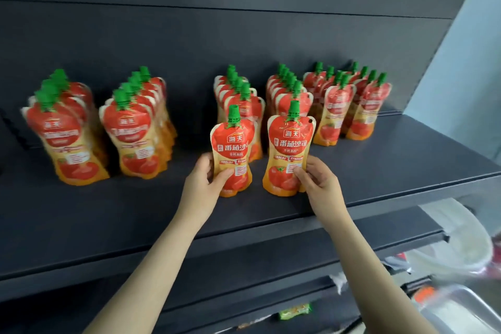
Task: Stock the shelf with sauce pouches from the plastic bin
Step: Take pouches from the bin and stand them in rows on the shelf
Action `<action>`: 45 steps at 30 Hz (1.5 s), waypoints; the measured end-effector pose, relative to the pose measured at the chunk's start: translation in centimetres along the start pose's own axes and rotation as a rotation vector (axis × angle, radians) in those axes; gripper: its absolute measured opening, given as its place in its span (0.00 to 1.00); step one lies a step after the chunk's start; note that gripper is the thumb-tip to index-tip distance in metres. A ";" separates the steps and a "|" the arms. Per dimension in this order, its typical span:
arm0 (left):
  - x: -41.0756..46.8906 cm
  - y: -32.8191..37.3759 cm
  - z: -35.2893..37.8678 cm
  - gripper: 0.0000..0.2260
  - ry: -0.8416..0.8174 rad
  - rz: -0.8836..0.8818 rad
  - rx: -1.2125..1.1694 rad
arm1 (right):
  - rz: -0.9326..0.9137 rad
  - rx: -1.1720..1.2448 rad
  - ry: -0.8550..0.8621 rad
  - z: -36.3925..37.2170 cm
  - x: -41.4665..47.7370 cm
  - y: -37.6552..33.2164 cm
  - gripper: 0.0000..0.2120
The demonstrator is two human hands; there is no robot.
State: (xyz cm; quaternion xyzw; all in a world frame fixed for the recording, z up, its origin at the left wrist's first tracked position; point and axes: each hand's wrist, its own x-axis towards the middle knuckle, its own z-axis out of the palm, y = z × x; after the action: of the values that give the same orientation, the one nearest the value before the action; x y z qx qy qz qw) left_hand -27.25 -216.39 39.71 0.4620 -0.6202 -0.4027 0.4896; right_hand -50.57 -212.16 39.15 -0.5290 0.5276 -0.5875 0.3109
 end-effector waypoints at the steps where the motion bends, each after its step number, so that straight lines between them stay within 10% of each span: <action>1: 0.2 0.4 1.9 0.15 -0.005 -0.001 -0.005 | 0.001 -0.006 0.014 -1.9 0.5 0.4 0.09; 19: 8.5 3.2 27.2 0.15 0.013 0.030 0.008 | 0.057 -0.059 0.065 -23.4 12.9 6.8 0.09; 45: 10.6 2.4 29.7 0.18 0.134 0.029 0.272 | -0.008 -0.325 -0.047 -25.2 18.1 9.6 0.23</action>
State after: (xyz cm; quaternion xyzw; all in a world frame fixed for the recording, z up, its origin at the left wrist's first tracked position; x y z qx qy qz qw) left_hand -57.81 -224.68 38.68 0.5410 -0.6416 -0.2762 0.4684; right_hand -80.89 -223.98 38.27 -0.5881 0.6062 -0.4832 0.2307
